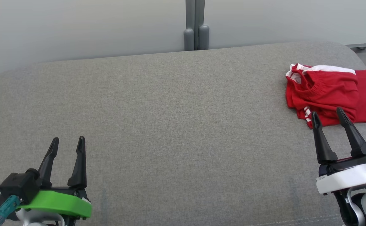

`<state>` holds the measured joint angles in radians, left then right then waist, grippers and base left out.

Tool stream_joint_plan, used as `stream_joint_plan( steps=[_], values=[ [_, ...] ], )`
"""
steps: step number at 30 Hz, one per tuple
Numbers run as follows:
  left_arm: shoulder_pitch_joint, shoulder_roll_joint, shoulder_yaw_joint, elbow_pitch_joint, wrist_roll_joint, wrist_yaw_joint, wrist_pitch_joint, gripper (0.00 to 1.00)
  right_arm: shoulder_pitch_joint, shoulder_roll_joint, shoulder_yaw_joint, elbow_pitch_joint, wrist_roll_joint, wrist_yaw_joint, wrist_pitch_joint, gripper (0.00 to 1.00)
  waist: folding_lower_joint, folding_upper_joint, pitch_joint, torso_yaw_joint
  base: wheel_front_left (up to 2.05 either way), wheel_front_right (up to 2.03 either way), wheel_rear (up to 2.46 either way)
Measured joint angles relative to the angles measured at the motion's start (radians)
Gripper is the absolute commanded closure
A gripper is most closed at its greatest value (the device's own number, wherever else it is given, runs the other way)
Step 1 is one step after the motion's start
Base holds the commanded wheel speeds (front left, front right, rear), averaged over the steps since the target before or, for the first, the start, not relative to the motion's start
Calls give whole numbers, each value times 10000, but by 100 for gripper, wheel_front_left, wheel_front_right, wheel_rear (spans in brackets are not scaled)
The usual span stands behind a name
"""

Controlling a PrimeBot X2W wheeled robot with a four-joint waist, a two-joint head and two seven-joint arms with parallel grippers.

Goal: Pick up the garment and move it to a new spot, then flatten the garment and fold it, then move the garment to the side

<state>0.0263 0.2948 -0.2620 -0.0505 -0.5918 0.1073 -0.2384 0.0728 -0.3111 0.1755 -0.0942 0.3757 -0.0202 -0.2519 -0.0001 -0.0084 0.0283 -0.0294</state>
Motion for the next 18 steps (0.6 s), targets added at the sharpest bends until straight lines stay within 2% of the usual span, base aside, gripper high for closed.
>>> stream_joint_plan(
  steps=[18],
  values=[
    [21, -2, -4, -35, 0, 4, 21, 0, 38, 134, -63, -132, -102, 12, 0, 0, 0, 0, -6, 20, 0, 0, 0]
  ],
)
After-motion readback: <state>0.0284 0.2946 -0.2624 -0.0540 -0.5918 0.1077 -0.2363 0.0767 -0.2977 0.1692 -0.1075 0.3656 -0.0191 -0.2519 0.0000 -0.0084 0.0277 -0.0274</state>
